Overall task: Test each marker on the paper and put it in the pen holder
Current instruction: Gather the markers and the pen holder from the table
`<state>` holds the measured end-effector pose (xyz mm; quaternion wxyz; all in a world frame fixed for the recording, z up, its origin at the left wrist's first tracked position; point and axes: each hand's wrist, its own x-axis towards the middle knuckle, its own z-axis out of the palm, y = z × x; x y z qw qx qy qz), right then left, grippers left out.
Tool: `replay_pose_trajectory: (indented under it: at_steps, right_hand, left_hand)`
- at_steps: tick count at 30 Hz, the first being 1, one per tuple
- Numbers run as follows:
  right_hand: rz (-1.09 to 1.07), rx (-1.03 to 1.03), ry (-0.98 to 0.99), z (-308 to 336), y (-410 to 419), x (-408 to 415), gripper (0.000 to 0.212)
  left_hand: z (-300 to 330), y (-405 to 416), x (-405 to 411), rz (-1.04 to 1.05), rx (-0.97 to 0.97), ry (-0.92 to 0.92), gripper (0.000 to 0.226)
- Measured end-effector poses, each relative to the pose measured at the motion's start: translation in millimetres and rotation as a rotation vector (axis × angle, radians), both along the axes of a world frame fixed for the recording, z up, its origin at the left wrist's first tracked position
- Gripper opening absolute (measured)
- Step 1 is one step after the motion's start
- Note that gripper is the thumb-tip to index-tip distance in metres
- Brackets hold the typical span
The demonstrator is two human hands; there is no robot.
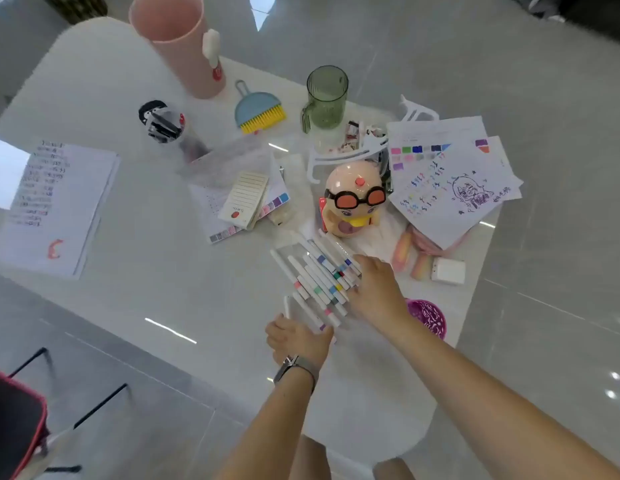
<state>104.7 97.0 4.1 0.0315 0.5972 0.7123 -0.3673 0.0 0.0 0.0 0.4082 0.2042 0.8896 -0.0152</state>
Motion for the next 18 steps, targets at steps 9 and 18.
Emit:
replay_pose_trajectory:
  at_steps: [9,18]
  right_hand:
    - [0.051,0.029,-0.23,-51,18,-30,0.08]
    - [-0.045,0.009,-0.142,-67,26,-29,0.062]
  left_hand:
    - [-59,-3,-4,-0.143,0.026,0.094,0.068]
    - [-80,-11,-24,-0.244,0.145,0.21,0.02]
